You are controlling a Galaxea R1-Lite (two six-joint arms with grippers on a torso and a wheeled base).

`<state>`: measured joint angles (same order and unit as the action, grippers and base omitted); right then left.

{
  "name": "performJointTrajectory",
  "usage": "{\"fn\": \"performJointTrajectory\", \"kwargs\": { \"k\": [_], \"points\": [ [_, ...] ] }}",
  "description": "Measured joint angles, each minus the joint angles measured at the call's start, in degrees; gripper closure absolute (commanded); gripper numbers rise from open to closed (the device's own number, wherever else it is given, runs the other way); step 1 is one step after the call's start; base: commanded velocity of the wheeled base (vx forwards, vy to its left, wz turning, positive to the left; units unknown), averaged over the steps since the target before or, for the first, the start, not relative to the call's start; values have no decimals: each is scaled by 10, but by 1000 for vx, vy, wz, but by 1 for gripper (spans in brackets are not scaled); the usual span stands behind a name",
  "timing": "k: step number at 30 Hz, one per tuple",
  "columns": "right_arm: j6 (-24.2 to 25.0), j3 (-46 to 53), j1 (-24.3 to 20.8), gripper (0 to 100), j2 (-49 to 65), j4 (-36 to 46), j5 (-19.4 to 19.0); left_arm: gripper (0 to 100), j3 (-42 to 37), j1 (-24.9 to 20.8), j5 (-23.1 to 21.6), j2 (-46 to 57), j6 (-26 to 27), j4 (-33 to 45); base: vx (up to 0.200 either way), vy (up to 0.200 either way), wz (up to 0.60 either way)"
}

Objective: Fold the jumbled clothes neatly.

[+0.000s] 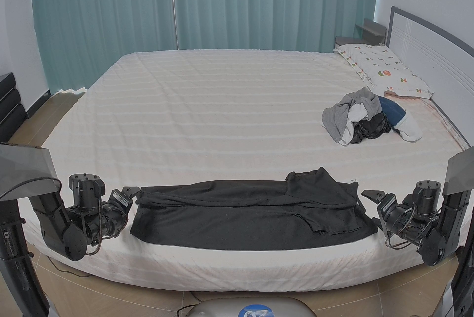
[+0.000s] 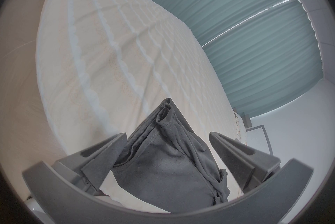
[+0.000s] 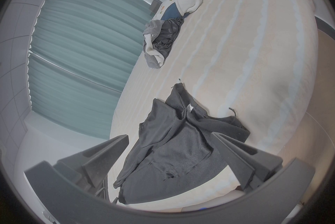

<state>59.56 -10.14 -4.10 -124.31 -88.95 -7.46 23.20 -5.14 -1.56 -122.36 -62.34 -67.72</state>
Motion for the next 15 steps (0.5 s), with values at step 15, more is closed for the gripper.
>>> {"fn": "performJointTrajectory", "kwargs": {
  "k": [15],
  "points": [
    [-1, 3, -3, 0, -4, 0, 0, 0, -1, 0, 0, 0, 57, 2, 53, 0, 0]
  ]
}}
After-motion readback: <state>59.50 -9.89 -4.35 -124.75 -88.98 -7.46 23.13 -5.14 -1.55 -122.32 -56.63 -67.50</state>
